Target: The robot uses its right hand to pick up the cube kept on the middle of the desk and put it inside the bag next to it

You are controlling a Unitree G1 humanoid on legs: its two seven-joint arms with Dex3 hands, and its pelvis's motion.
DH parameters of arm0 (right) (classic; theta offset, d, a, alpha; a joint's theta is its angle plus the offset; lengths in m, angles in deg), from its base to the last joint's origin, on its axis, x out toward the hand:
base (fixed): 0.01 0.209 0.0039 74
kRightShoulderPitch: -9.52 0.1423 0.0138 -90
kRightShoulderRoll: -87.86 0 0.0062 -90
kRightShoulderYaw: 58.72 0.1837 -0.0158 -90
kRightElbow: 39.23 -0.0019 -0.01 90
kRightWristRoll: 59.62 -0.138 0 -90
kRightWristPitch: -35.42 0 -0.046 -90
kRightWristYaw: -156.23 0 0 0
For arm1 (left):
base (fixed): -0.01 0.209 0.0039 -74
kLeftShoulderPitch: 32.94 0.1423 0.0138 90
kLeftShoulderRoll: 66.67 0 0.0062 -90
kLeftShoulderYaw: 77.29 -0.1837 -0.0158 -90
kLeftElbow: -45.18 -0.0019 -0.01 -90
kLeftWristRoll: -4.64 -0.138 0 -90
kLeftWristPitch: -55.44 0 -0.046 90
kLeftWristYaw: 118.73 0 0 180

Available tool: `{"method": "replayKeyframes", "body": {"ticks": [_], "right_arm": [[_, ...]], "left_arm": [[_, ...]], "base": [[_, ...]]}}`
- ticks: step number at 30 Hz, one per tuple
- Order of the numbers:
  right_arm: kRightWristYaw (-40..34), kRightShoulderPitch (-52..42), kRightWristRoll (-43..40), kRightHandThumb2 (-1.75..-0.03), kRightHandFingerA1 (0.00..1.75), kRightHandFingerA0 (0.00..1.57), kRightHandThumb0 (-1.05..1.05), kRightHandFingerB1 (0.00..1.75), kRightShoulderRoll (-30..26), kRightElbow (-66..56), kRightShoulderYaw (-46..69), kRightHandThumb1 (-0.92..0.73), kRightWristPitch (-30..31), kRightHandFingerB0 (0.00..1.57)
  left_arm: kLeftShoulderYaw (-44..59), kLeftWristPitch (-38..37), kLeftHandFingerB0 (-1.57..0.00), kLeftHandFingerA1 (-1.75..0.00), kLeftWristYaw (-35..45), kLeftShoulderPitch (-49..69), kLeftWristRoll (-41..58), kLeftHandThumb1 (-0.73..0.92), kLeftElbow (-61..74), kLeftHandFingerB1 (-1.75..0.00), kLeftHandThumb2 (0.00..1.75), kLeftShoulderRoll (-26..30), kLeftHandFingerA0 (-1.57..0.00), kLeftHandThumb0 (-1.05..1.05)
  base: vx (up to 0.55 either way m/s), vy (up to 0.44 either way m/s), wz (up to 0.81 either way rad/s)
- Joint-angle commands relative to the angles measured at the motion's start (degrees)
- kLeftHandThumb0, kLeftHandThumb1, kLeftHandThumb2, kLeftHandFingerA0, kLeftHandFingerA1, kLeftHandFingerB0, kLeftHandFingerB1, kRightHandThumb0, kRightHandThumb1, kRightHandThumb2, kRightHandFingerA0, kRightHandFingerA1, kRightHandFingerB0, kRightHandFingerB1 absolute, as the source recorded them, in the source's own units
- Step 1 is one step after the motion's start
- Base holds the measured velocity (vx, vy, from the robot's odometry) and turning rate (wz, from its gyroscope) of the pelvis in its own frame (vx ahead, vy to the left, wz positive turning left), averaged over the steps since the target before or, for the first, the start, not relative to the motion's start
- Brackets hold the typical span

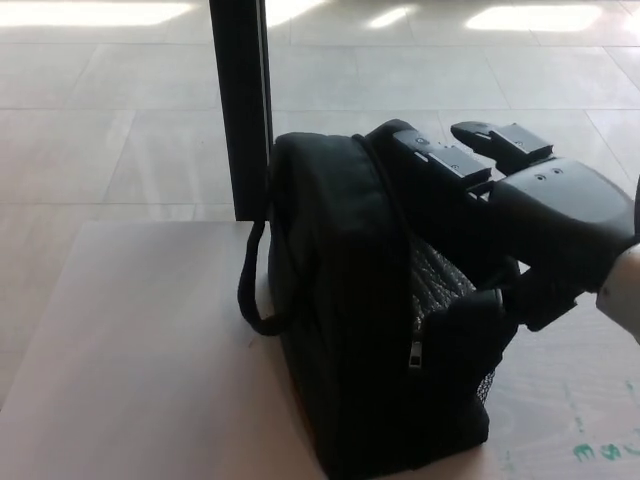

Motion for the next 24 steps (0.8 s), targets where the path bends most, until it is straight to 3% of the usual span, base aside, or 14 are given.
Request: {"method": "replayKeyframes", "body": {"ticks": [1,7,9,11,14,16,17,18,19,20,21,22,23,24], "right_arm": [[4.41,0.09,0.99,-0.92,0.23,0.00,-0.99,0.00,-1.52,-0.58,2.02,-0.55,3.63,0.00],[5.35,-0.48,-1.11,-0.84,0.19,0.00,-0.88,0.04,-2.80,-1.35,7.55,-0.52,6.37,0.03],[4.66,-1.28,-1.51,-0.80,0.12,0.00,-0.88,0.05,-3.33,-2.42,10.70,-0.50,7.46,0.16],[4.77,-2.40,-2.20,-0.81,0.17,0.00,-0.82,0.12,-3.93,-3.61,13.56,-0.49,8.53,0.10],[4.98,-6.25,-3.80,-0.78,0.13,0.00,-0.78,0.13,-4.92,-5.52,18.95,-0.48,9.37,0.07],[2.34,-12.69,-7.06,-0.78,0.20,0.00,-0.68,0.21,-6.46,-4.58,25.98,-0.45,5.40,0.03],[2.45,-15.29,-9.24,-0.75,0.00,0.00,-0.64,0.20,-5.78,-4.32,29.29,-0.59,5.97,0.09],[2.56,-15.54,-9.44,-0.75,0.00,0.00,-0.64,0.20,-5.67,-4.32,29.60,-0.59,5.96,0.09],[2.78,-16.57,-9.74,-0.77,0.09,0.00,-0.75,0.23,-5.26,-4.27,31.20,-0.46,7.30,0.11],[1.93,-18.95,-10.68,-0.75,0.04,0.00,-0.61,0.27,-4.56,-4.13,34.42,-0.59,7.58,0.11],[1.59,-20.01,-10.66,-0.80,0.16,0.00,-0.75,0.26,-4.39,-4.01,35.85,-0.49,8.15,0.09],[0.93,-21.52,-11.14,-0.83,0.19,0.00,-0.73,0.29,-3.99,-3.34,38.13,-0.50,8.57,0.08],[-1.19,-23.74,-13.22,-0.67,0.13,0.00,-0.61,0.26,-2.44,-1.31,42.46,-0.62,8.01,0.12],[-2.13,-24.85,-14.26,-0.84,0.13,0.00,-0.79,0.27,-1.55,-0.17,44.81,-0.53,8.36,0.09]], "left_arm": [[0.15,-0.68,-0.28,-0.59,-1.01,0.89,-0.99,0.54,0.70,-0.54,0.90,0.58,-0.31,-0.59],[-0.09,-0.63,-0.22,-0.62,-1.23,1.00,-1.48,0.53,1.19,-0.52,0.92,0.28,-0.35,-0.54],[-0.35,-0.71,-0.23,-0.60,-0.77,1.22,-1.63,0.54,1.81,-0.52,0.91,0.60,-0.32,-0.57],[-0.09,-0.47,-0.24,-0.60,-0.92,1.14,-1.39,0.53,1.80,-0.52,0.90,0.40,-0.32,-0.57],[-0.19,-0.11,-0.22,-0.60,-0.95,0.72,-1.43,0.53,1.30,-0.52,0.92,0.48,-0.32,-0.55],[0.11,-0.39,-0.21,-0.60,-0.38,0.63,-1.00,0.53,0.76,-0.52,0.91,0.42,-0.30,-0.55],[0.19,-0.16,-0.20,-0.60,-0.24,0.99,-0.88,0.53,1.19,-0.52,0.91,0.50,-0.30,-0.54],[0.22,-0.18,-0.20,-0.60,-0.20,1.12,-0.86,0.53,1.20,-0.52,0.91,0.49,-0.30,-0.54],[0.05,-0.47,-0.18,-0.60,0.15,1.33,-0.95,0.53,1.08,-0.51,0.92,0.58,-0.29,-0.54],[0.12,-0.54,-0.27,-0.52,0.63,1.89,-0.75,0.74,1.40,-0.43,0.61,0.60,-0.28,-0.51],[-0.17,-0.76,-0.27,-0.51,0.88,1.94,-0.99,0.74,1.22,-0.43,0.62,0.79,-0.27,-0.52],[0.28,-0.53,-0.29,-0.52,0.70,1.64,-0.65,0.73,0.62,-0.44,0.61,0.60,-0.27,-0.50],[0.63,-0.09,-0.29,-0.52,0.44,1.42,-0.35,0.73,0.38,-0.43,0.61,0.39,-0.27,-0.49],[0.74,0.11,-0.28,-0.52,0.28,1.30,-0.26,0.73,0.33,-0.43,0.61,0.30,-0.27,-0.49]], "base": [[0.00,0.000,0.00],[0.00,0.000,0.00],[0.00,0.000,0.00],[0.00,0.000,0.00],[0.00,0.000,0.00],[0.00,0.000,0.00],[0.00,0.000,0.00],[0.00,0.000,0.00],[0.00,0.000,0.00],[0.00,0.000,0.00],[0.00,0.000,0.00],[0.00,0.000,0.00],[0.00,0.000,0.00],[0.00,0.000,0.00]]}}
